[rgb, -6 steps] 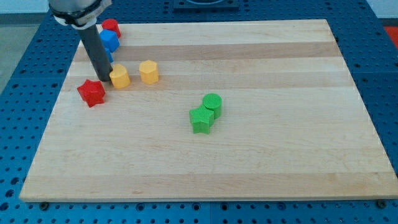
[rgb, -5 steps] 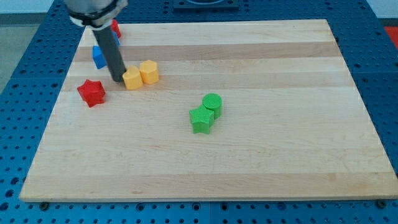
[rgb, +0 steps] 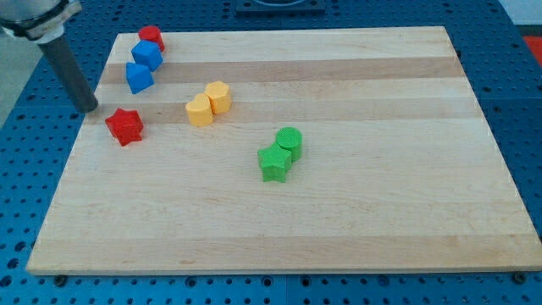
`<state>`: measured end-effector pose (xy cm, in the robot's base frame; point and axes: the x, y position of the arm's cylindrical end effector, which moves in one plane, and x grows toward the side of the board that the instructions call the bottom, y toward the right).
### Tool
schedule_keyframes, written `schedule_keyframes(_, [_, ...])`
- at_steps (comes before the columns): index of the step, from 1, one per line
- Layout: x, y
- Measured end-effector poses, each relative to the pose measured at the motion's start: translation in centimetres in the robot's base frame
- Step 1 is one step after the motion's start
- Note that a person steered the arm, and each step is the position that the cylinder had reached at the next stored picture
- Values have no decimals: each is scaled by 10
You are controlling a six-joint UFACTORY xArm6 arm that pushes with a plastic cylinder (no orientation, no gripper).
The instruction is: Push the red circle towards the center
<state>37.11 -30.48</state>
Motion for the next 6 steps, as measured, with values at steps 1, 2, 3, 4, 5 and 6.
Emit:
schedule_keyframes(1, [-19, 0])
schedule_keyframes(2, [-71, 2])
schedule_keyframes(3, [-119, 2])
schedule_keyframes(4, [-157, 6])
schedule_keyframes(5, [-178, 24])
schedule_keyframes(6, [-180, 52])
